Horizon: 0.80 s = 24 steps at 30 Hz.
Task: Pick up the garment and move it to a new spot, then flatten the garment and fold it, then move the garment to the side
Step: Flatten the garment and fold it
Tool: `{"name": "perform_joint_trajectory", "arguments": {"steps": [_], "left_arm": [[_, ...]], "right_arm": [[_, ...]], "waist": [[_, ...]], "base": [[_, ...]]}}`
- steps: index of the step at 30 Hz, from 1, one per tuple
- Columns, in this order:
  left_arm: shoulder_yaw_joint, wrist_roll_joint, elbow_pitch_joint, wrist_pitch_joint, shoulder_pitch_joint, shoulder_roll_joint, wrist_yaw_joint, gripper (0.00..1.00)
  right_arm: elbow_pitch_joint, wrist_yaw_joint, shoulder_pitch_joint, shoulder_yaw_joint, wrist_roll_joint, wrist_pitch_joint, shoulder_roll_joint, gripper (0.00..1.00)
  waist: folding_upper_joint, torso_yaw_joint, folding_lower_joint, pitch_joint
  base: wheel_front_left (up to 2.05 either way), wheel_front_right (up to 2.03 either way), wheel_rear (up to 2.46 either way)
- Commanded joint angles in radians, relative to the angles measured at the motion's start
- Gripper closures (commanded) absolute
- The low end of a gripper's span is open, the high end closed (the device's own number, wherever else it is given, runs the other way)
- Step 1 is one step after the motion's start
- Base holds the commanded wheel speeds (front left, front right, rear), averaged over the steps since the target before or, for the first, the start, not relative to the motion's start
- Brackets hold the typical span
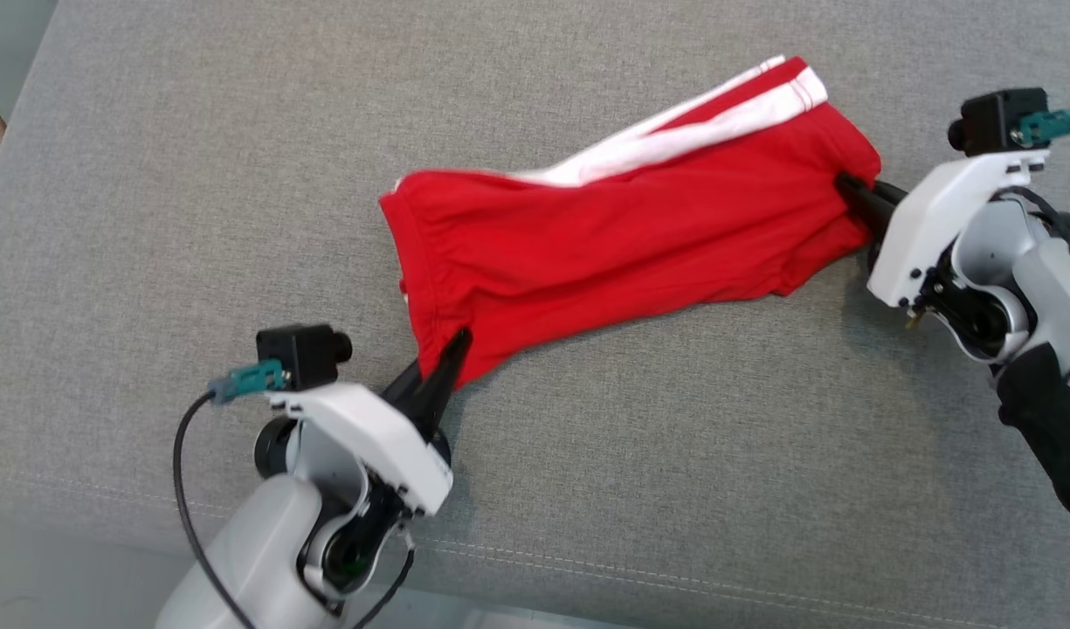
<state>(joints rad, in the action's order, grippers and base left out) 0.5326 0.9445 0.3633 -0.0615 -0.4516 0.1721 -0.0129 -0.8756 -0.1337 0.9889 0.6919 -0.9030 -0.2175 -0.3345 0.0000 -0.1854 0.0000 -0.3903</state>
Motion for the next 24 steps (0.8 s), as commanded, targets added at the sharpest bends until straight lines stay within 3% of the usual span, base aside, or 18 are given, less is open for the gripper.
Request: {"name": "perform_joint_trajectory", "arguments": {"steps": [1,7,12,18,24], "left_arm": [[-0.032,-0.004,-0.057,-0.004,0.026,0.046,0.006,1.00],[-0.026,-0.017,-0.232,-0.044,0.128,0.128,0.046,1.00],[-0.033,-0.019,-0.330,-0.080,0.186,0.183,0.089,1.00],[-0.052,-0.011,-0.388,-0.114,0.243,0.236,0.136,1.00],[-0.075,0.002,-0.435,-0.149,0.310,0.294,0.179,1.00]], "right_arm": [[0.045,0.003,-0.045,0.005,-0.029,0.025,-0.024,1.00],[0.184,0.003,-0.165,-0.007,-0.101,0.112,-0.111,1.00],[0.303,0.003,-0.316,-0.045,-0.126,0.209,-0.141,1.00],[0.417,0.003,-0.526,-0.130,-0.119,0.333,-0.102,1.00],[0.501,0.003,-0.690,-0.212,-0.052,0.397,-0.007,1.00]], "waist": [[0.0000,0.003,0.0000,0.004],[0.0000,0.020,0.0000,0.018],[0.0000,0.064,0.0000,0.037],[0.0000,0.141,0.0000,0.065],[0.0000,0.212,0.0000,0.087]], "base": [[0.00,0.00,0.00],[0.00,0.00,0.00],[0.00,0.00,0.00],[0.00,0.00,0.00],[0.00,0.00,0.00]]}}
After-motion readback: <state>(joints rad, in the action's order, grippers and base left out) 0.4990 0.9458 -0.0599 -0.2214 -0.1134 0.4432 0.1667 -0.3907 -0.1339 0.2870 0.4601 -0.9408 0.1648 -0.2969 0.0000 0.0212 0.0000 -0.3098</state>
